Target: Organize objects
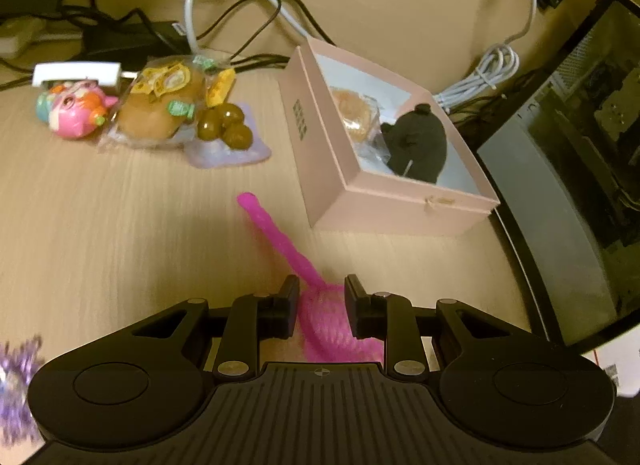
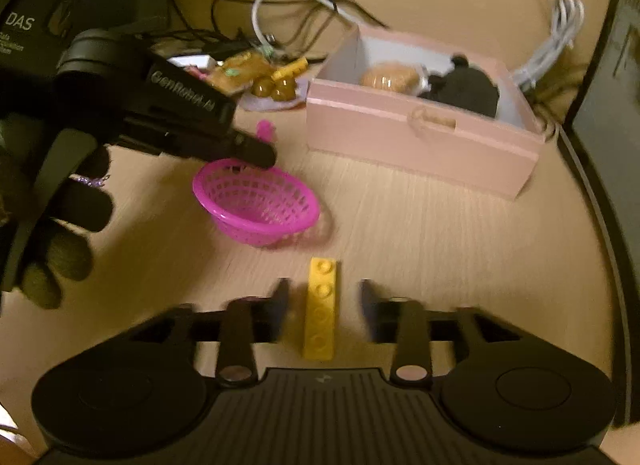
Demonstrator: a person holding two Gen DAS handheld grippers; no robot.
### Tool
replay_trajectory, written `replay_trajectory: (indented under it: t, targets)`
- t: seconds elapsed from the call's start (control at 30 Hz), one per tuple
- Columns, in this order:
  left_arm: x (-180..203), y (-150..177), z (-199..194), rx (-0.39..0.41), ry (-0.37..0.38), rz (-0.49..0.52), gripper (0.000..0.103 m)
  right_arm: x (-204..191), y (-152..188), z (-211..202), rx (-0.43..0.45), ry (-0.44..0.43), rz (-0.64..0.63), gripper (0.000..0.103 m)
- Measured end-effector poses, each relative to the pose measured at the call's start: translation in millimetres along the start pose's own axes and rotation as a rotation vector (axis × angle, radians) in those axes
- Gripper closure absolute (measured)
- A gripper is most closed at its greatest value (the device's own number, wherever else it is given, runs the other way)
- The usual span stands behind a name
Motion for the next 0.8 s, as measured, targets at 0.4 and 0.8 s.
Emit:
replay_trajectory:
  t: [0.4,0.8]
  targets:
    - [6,38,-37,-0.019,-0.04,-0.084,0.076,45,10,-32,0.091,0.046,-0.009,0.02]
    - [13,35,-8,0.002,-0.084,-0.13,0.076,65,28,-43,0.07,0.071,0.051,0.015]
Point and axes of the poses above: each gripper's, at about its wrist camera, not at the fingertips, and z roughly the way its jaws point, x to its right, y to its underside, the point moved 2 cm from there along z, roughly the way its jaws point, and after that the axes turned 11 degrees about x, right-handed, at the moved point
